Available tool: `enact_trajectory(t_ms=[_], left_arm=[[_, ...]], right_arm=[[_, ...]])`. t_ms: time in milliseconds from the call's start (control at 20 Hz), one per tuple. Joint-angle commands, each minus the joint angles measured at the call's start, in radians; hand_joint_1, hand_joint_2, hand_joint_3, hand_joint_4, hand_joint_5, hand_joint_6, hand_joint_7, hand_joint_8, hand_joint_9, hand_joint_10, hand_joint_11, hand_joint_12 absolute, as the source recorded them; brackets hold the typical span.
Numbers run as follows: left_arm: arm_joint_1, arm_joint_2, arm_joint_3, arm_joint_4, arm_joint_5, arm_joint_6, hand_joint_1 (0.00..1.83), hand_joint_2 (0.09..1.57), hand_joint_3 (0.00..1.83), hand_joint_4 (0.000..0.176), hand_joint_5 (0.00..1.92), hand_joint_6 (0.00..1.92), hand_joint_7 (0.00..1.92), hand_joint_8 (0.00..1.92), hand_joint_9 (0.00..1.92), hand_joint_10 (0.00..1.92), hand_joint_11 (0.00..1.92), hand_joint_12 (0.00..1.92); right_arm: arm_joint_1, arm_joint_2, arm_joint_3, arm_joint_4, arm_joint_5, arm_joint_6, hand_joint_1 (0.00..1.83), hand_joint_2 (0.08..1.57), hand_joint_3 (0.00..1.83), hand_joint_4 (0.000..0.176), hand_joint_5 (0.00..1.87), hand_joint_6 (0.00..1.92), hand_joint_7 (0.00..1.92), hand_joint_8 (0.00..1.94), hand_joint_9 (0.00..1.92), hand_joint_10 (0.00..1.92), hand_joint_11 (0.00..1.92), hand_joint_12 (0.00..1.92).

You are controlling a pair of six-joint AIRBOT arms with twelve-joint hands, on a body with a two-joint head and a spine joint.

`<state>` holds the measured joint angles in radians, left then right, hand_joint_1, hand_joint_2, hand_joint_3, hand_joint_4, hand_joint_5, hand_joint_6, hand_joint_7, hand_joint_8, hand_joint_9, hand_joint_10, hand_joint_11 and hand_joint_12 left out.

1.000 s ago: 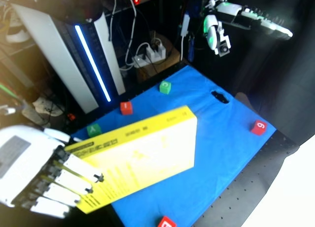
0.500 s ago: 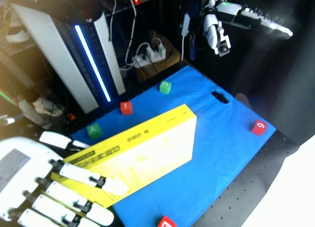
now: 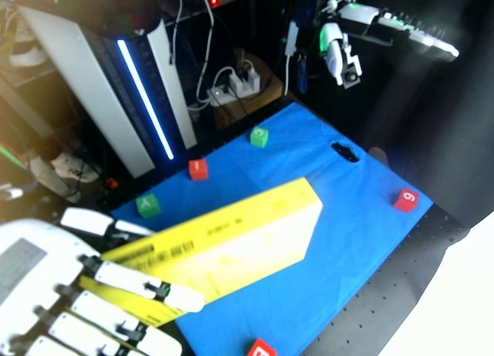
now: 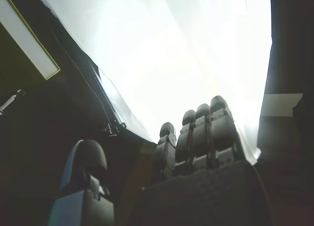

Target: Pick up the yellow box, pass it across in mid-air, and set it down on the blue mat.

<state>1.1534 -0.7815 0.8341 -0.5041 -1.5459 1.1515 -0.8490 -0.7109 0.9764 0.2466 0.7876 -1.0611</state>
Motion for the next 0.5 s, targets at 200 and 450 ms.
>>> enact_trajectory(t_ms=[200, 450], left_arm=[[0.0, -0.001, 0.0, 0.012, -0.121, -0.005, 0.38, 1.21, 0.01, 0.135, 0.0, 0.0, 0.0, 0.0, 0.0, 0.0, 0.0, 0.0], [0.002, 0.0, 0.0, 0.015, -0.127, -0.005, 0.38, 1.21, 0.0, 0.142, 0.0, 0.0, 0.0, 0.0, 0.0, 0.0, 0.0, 0.0]], right_arm=[[0.026, 0.035, -0.029, -0.024, 0.225, 0.0, 0.26, 1.14, 0.0, 0.171, 0.0, 0.0, 0.0, 0.0, 0.0, 0.0, 0.0, 0.0], [0.026, 0.064, -0.076, -0.086, 0.344, 0.001, 0.18, 1.17, 0.01, 0.12, 0.0, 0.0, 0.0, 0.0, 0.0, 0.0, 0.0, 0.0]])
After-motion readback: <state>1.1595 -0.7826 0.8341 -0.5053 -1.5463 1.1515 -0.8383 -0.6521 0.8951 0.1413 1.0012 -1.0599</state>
